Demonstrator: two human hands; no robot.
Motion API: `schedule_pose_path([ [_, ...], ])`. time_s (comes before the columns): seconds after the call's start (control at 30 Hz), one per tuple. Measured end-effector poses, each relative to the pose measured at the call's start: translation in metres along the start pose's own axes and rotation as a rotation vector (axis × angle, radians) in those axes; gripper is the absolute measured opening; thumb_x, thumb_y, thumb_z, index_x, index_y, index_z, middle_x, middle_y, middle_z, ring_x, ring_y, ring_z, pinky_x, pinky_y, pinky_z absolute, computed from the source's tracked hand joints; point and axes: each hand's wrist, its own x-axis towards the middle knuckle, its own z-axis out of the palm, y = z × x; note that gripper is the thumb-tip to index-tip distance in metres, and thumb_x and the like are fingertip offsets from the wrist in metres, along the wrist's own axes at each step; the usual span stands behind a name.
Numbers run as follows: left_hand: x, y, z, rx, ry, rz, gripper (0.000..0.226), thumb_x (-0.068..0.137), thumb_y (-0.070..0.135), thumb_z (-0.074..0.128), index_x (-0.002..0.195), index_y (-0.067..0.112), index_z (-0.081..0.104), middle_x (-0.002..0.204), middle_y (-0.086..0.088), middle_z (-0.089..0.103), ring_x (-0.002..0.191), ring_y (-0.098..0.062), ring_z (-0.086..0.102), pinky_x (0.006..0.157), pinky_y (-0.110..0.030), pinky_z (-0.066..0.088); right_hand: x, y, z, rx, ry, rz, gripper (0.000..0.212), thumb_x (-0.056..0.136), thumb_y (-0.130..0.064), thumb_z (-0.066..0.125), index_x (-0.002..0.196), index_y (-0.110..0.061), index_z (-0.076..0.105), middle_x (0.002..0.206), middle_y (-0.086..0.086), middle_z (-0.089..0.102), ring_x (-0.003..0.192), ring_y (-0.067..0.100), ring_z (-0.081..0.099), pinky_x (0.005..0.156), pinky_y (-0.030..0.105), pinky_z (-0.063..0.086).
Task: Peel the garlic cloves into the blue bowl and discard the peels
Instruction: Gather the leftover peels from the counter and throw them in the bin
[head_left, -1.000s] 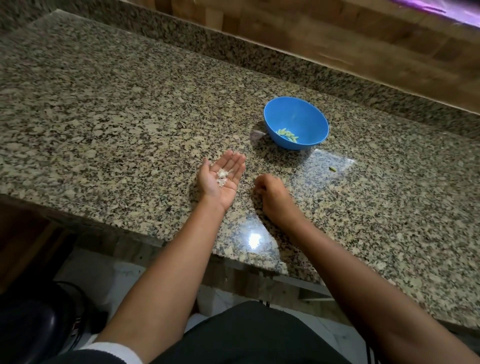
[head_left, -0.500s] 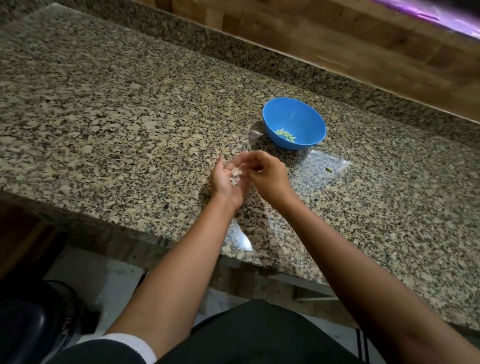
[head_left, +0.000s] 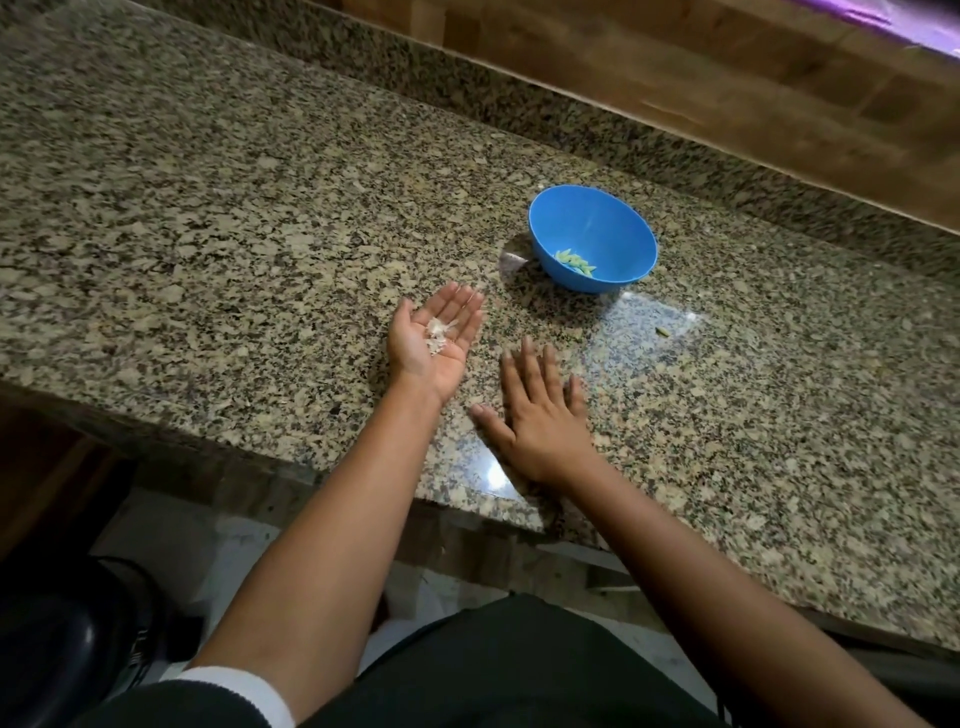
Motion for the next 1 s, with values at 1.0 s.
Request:
schedule_pose_path([
  [1.0, -0.017, 0.075, -0.038, -0.09, 0.096, 0.26, 0.054, 0.101, 0.039, 0.025, 0.102, 0.0, 0.062, 0.108, -0.022, 0.066, 0.099, -0.032, 0.066, 0.092, -0.04, 0.052, 0.066, -0.081, -0.007, -0.014, 0.029, 0.053, 0.082, 0.088, -0.07, 0.007, 0.146, -0.018, -0.018, 0.145, 0.003, -0.039, 0.131, 0.026, -0.04, 0.102, 0.052, -0.027],
])
